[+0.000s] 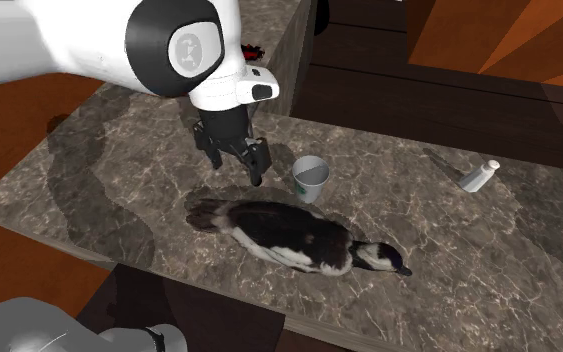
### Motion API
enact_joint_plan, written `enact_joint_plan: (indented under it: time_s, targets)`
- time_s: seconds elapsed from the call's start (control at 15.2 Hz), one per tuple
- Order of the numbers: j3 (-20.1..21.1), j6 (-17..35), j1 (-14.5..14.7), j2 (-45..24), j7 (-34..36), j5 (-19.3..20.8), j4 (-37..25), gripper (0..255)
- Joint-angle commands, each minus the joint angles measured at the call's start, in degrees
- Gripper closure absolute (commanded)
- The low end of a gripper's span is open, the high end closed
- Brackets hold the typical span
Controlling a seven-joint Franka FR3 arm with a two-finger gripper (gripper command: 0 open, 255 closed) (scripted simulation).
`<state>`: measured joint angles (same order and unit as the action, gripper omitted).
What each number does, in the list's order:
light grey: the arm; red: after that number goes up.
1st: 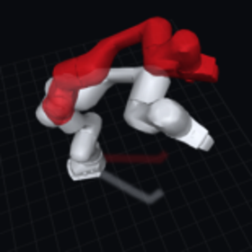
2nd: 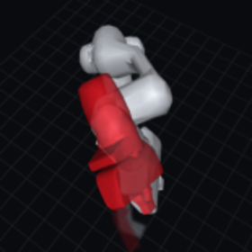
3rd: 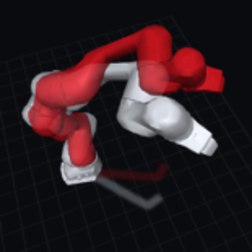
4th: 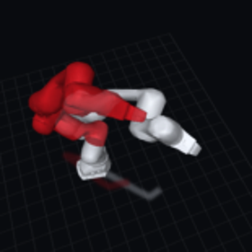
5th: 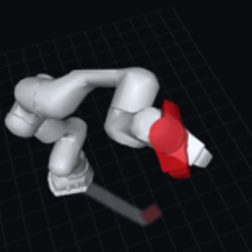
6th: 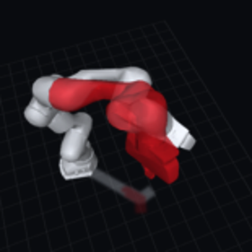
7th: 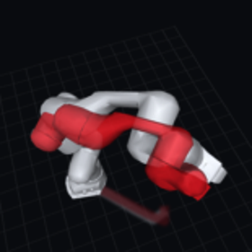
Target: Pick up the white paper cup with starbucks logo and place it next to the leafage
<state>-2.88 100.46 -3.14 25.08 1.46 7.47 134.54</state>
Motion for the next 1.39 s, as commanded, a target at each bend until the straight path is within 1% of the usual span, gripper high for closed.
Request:
enact_joint_plan:
  time_s: [0.0, 0.4, 0.79, 1.32]
  targets:
    - [-0.4, 3.4, -0.5, -3.9, 0.3, 0.7, -1.0, 0]
    - [-1.5, 10.5, -1.7, -16.4, 1.2, 2.3, -7.6, 0]
    - [-2.6, 15.2, -2.8, -29.0, 2.0, 3.4, -16.7, 0]
    - [-3.1, 20.9, -3.3, -31.0, 2.2, 3.8, -13.1, 0]
